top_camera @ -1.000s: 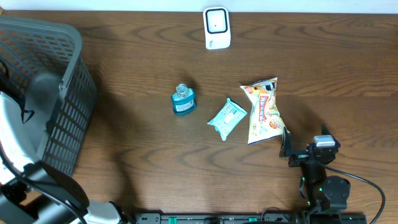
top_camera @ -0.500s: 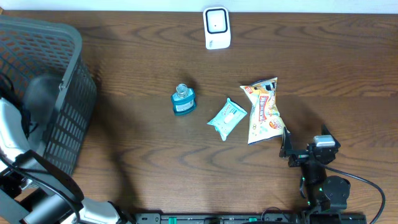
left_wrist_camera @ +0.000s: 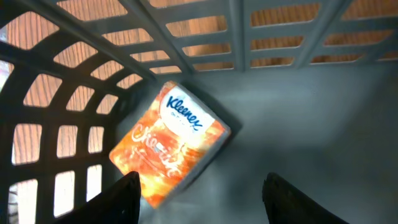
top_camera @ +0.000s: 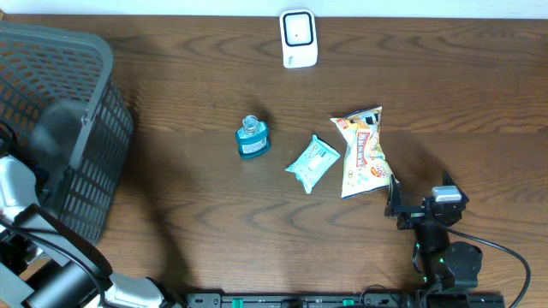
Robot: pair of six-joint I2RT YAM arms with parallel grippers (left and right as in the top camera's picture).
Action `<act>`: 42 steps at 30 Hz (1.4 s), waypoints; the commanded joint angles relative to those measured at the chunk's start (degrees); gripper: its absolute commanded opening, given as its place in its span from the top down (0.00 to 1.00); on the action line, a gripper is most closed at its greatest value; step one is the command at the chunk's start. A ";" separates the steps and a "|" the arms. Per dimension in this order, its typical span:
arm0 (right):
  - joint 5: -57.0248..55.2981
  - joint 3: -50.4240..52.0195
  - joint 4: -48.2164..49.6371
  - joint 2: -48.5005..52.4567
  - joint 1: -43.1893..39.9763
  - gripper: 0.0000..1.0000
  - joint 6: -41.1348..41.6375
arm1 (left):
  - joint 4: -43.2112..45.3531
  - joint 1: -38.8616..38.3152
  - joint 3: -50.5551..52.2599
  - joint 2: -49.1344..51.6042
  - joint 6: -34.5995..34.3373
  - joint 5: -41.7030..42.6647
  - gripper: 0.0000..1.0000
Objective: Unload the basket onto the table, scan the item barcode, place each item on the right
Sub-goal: 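Reach the left gripper into the basket and grasp the orange Kleenex pack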
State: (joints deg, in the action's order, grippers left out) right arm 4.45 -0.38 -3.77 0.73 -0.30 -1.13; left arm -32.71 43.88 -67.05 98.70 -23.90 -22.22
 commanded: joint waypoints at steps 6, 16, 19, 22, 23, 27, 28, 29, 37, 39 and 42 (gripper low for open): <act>-0.04 0.07 -0.17 -0.09 0.39 0.01 -0.24 | 4.63 3.58 3.76 0.33 5.88 -0.35 0.37; -0.04 0.07 -0.17 -0.09 0.39 0.01 -0.24 | 6.34 3.96 6.27 0.33 5.88 -0.37 0.37; -0.04 0.07 -0.17 -0.09 0.39 0.01 -0.24 | 8.26 4.46 8.17 0.33 5.86 -0.37 0.38; -0.04 0.07 -0.15 -0.09 0.39 0.01 -0.24 | 10.88 4.87 10.19 0.33 5.86 -0.35 0.48; -0.04 0.07 -0.17 -0.09 0.39 0.01 -0.24 | 11.72 4.94 10.86 0.33 5.86 -0.35 0.54; -0.04 0.07 -0.17 -0.09 0.39 0.01 -0.24 | 14.91 4.98 13.68 0.33 5.86 -0.37 0.75; -0.04 0.07 -0.17 -0.09 0.39 0.01 -0.24 | 15.65 4.98 14.34 0.33 5.86 -0.35 0.80; -0.04 0.07 -0.15 -0.09 0.37 0.01 -0.24 | 16.11 4.98 14.78 0.33 5.86 -0.37 0.90; -0.04 0.07 -0.17 -0.09 0.39 0.01 -0.24 | 19.08 4.50 15.65 0.26 4.59 7.98 0.93; -0.04 0.07 -0.17 -0.09 0.39 0.01 -0.24 | 20.46 3.50 15.41 0.24 4.59 13.16 0.93; -0.04 0.07 -0.17 -0.09 0.39 0.01 -0.24 | 21.66 1.27 14.49 0.20 4.57 17.29 0.93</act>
State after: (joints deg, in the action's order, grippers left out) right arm 4.45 -0.38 -3.77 0.73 -0.30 -1.13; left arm -11.11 47.83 -52.90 97.82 -18.20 -16.51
